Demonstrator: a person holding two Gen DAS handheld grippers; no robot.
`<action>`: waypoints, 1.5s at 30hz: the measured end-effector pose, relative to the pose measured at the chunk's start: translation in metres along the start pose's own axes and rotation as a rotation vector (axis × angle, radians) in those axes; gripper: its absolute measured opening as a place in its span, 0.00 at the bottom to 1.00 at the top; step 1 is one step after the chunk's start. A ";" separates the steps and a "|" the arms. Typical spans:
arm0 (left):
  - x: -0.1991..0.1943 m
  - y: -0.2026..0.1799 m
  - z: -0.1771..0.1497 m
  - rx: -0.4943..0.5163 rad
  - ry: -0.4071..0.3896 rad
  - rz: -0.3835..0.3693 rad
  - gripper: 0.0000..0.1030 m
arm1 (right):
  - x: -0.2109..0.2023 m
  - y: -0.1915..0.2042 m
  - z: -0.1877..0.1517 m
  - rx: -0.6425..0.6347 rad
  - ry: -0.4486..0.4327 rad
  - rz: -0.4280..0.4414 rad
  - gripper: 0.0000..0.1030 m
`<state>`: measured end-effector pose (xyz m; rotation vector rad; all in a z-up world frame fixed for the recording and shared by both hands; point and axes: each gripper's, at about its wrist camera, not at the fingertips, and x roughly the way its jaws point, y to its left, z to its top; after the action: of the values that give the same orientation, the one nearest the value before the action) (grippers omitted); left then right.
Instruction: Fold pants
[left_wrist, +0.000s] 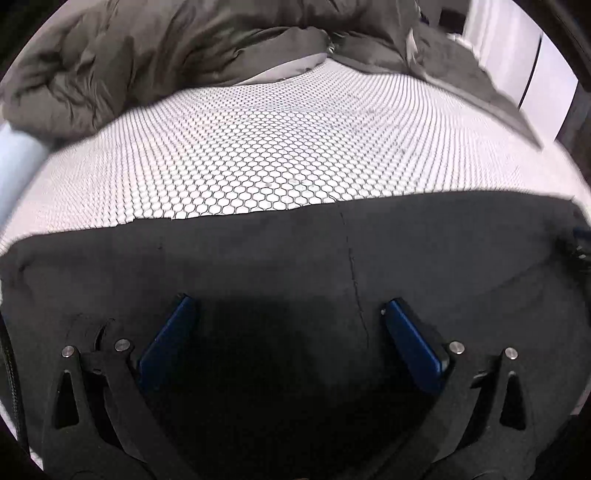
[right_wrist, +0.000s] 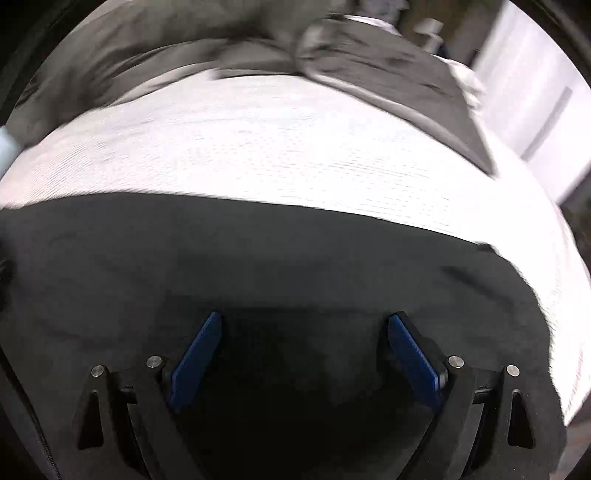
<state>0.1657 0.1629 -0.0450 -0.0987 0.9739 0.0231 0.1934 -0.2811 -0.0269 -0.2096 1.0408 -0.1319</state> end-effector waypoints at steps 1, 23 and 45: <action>-0.001 0.002 0.000 -0.010 -0.005 -0.002 0.99 | 0.000 -0.006 0.000 0.014 -0.004 -0.025 0.90; 0.020 -0.082 0.028 0.092 0.022 0.043 1.00 | -0.004 0.065 0.011 -0.171 -0.036 0.029 0.90; -0.046 -0.100 -0.041 0.283 -0.075 -0.058 0.99 | -0.065 0.026 -0.047 -0.162 -0.123 0.210 0.90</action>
<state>0.1126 0.0608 -0.0227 0.1336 0.8905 -0.1636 0.1206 -0.2477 -0.0009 -0.2508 0.9452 0.1538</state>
